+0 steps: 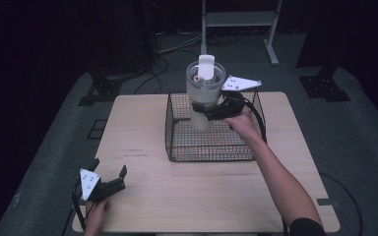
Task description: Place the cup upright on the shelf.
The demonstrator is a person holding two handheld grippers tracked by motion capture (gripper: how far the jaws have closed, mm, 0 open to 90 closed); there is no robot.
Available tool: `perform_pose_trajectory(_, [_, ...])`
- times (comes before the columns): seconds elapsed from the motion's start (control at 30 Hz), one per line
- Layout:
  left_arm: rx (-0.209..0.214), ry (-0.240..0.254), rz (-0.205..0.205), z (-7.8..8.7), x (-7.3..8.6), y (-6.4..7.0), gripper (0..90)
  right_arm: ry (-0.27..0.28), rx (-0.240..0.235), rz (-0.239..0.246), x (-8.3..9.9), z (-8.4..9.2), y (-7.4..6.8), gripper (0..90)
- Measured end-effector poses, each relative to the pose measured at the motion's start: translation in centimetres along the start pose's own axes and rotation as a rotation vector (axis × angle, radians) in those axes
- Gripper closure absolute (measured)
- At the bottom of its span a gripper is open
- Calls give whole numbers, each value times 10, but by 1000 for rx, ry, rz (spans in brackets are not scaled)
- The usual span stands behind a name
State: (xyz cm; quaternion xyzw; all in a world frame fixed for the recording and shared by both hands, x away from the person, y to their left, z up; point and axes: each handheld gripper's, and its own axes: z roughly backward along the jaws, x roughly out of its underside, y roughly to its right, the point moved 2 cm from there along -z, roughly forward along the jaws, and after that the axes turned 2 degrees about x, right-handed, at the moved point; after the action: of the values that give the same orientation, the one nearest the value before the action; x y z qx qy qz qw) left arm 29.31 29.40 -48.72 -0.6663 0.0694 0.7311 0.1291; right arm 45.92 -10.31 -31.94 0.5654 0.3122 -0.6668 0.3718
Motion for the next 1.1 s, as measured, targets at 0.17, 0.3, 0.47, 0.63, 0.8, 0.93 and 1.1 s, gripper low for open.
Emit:
perform_pose_trajectory(0.17, [2, 1, -3, 0, 0, 0, 0, -16, -2, -3, 4, -11, 3, 94])
perform_pose_trajectory(0.3, [2, 2, -7, 0, 0, 0, 0, -31, -4, -14, 11, -19, 8, 94])
perform_pose_trajectory(0.47, [3, 2, -7, 0, 0, 0, 0, -65, -7, -33, 25, -31, 19, 94])
perform_pose_trajectory(0.63, [4, 3, -7, 0, 0, 0, 0, -85, -8, -46, 34, -39, 25, 94])
perform_pose_trajectory(0.8, [7, 3, -18, 0, 0, 1, 0, -104, 12, -61, 44, -47, 33, 94])
perform_pose_trajectory(0.93, [8, 2, -16, 0, 0, 1, 0, -116, 3, -83, 52, -53, 38, 94])
perform_pose_trajectory(1.1, [9, 2, -16, 0, 0, 1, 0, -131, 9, -99, 60, -59, 43, 93])
